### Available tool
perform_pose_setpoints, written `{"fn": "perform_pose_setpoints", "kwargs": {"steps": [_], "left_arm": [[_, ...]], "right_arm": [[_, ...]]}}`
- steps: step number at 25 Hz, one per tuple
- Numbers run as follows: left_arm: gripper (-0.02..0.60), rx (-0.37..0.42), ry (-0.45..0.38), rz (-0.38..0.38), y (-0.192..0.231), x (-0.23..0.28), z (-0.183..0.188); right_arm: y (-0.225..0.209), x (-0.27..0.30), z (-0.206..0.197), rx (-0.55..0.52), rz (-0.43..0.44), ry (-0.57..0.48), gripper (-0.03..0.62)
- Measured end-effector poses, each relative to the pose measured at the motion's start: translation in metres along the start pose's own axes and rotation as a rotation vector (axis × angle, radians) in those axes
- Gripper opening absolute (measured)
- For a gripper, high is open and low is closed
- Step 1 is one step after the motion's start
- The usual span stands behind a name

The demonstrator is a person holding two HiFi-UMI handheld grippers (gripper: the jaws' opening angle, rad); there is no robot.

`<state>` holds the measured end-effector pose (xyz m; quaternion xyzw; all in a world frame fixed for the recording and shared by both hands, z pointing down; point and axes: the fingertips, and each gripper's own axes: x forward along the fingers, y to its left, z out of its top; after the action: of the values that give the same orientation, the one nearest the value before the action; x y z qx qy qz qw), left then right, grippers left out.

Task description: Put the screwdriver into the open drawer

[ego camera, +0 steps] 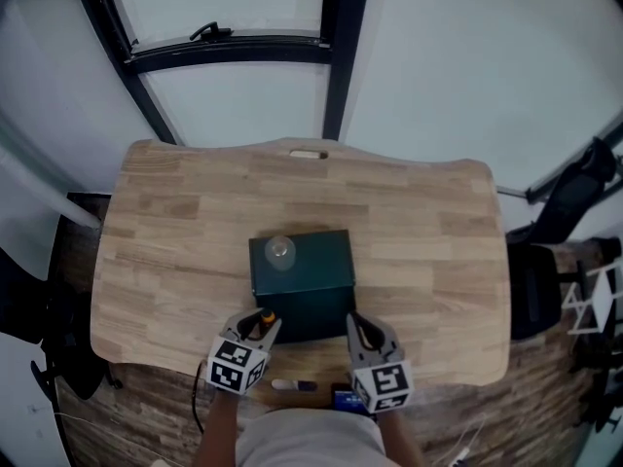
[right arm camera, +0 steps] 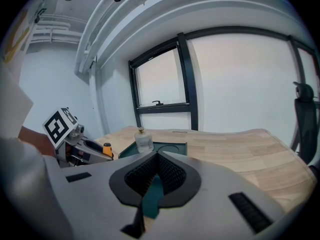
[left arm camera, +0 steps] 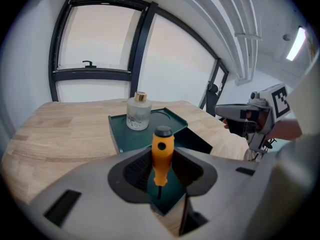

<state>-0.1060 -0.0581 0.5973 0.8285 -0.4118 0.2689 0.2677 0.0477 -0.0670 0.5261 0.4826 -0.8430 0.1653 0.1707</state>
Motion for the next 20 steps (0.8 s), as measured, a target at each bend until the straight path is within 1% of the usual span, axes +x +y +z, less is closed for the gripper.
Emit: {"fn": "perform_pose_setpoints", "kwargs": {"steps": [9, 14, 18, 20], "left_arm": [[0.126, 0.039, 0.038, -0.028, -0.006, 0.013, 0.001], [0.126, 0.090, 0.079, -0.048, -0.011, 0.021, 0.001], [0.126, 0.148, 0.109, -0.056, -0.014, 0.026, -0.001], [0.126, 0.162, 0.123, -0.062, -0.014, 0.028, -0.003]], "right_arm": [[-0.002, 0.005, -0.006, 0.018, 0.001, 0.018, -0.003], [-0.011, 0.007, -0.007, 0.039, -0.011, 0.018, -0.003], [-0.020, 0.007, -0.008, 0.053, -0.024, 0.023, -0.003], [-0.025, 0.008, -0.008, 0.053, -0.034, 0.020, -0.003]]}}
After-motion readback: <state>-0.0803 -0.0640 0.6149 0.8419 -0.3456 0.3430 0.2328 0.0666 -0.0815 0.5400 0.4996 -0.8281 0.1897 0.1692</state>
